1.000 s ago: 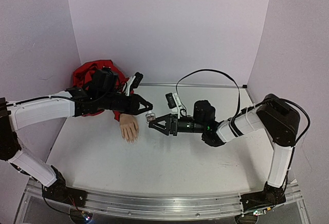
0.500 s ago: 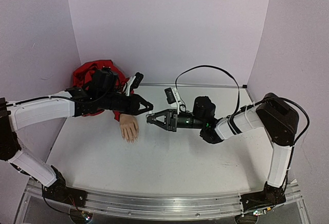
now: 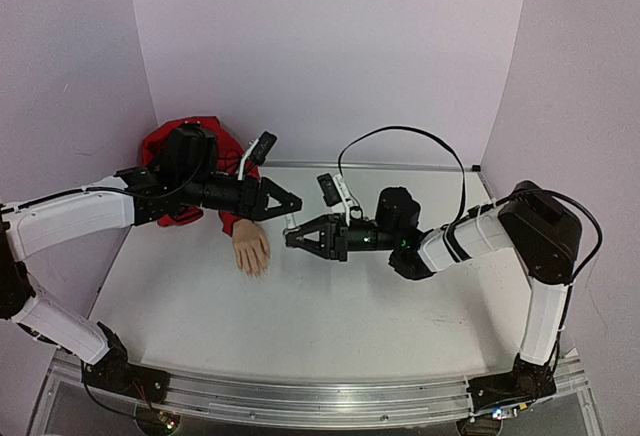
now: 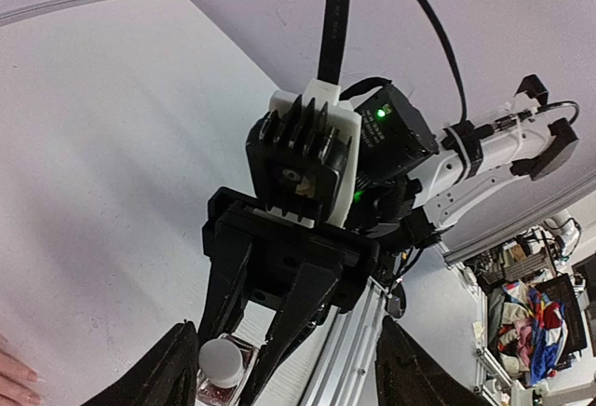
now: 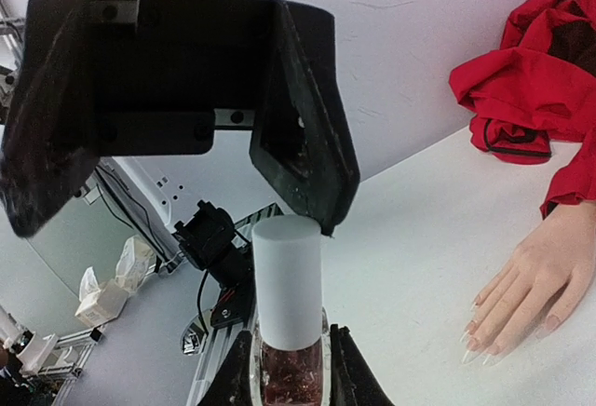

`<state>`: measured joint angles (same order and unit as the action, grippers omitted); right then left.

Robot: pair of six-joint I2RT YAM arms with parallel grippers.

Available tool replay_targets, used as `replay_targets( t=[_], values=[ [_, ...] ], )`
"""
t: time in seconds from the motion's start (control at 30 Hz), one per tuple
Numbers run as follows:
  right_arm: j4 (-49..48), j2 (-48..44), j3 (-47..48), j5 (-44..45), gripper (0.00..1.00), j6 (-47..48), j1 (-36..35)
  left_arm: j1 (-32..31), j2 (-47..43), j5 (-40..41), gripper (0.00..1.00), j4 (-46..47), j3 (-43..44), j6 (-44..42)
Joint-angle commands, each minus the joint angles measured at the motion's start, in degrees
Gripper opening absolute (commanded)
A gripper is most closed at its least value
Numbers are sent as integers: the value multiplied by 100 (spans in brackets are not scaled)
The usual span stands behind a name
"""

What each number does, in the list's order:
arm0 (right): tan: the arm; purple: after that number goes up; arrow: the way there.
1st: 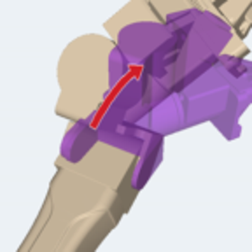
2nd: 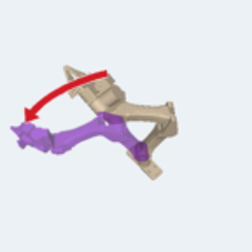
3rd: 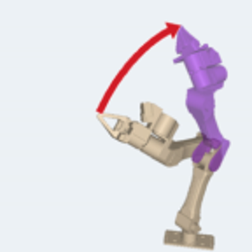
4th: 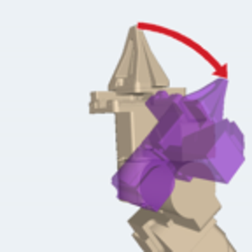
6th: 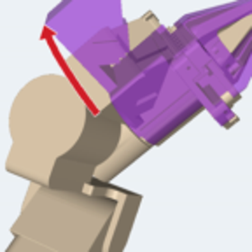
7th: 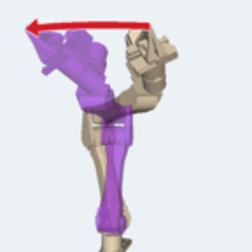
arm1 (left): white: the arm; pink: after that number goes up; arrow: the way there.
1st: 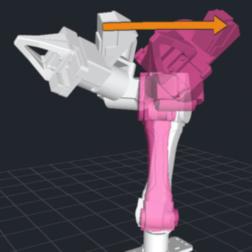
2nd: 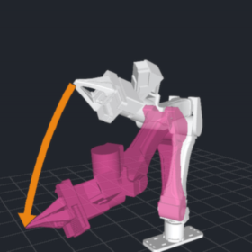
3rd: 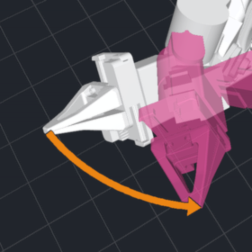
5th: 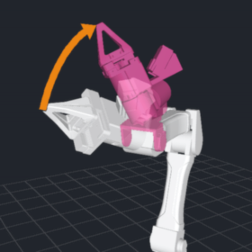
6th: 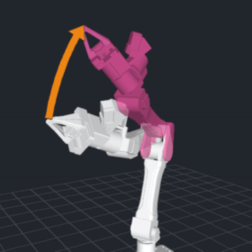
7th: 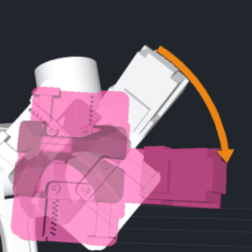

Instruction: Paint the nails

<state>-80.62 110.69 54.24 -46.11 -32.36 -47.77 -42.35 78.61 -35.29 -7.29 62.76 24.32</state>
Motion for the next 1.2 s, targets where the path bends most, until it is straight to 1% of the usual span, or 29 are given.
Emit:
replay_targets(
  t=[0.0, 0.1, 0.4, 0.5, 0.57, 0.67, 0.7, 0.73, 0.8, 0.83, 1.0, 1.07, 1.17],
  values=[
    [-594, -390, 74, -510, 0, 135, -21, 68, -55, -940, 62, 648, 17, 116],
    [-602, -463, 73, -526, 0, 167, -14, 61, 89, -1181, 57, 708, 73, 170],
    [-596, -671, 16, -416, 0, 244, -21, 60, 161, -1160, 59, 705, -7, 18],
    [-581, -789, -42, -228, 0, 282, -14, 60, 195, -965, 59, 705, -68, -12],
    [-534, -848, -57, -172, 0, 316, -17, 61, 158, -766, 61, 705, -139, -64],
    [-326, -927, -54, -139, 0, 401, -15, 66, -6, -152, 65, 703, -277, -97],
    [-208, -933, -42, -91, 0, 446, -18, 61, -33, -158, 65, 703, -285, -112],
    [-102, -925, -14, -57, 0, 503, -19, 60, -27, -329, 65, 703, -257, -109],
    [-1, -866, 56, -30, 0, 524, -17, 45, 93, -675, 62, 707, -154, -112],
    [2, -829, 86, -56, 0, 516, -20, 43, 145, -778, 59, 705, -109, -105],
    [5, -718, 155, -23, 0, 492, -15, 38, 103, -808, 43, 703, -73, -120],
    [2, -709, 153, 4, 0, 502, -19, 26, 143, -836, 39, 705, -55, -103],
    [8, -674, 184, 24, 0, 510, -17, -1, 181, -774, 29, 707, -78, -116]
  ],
)
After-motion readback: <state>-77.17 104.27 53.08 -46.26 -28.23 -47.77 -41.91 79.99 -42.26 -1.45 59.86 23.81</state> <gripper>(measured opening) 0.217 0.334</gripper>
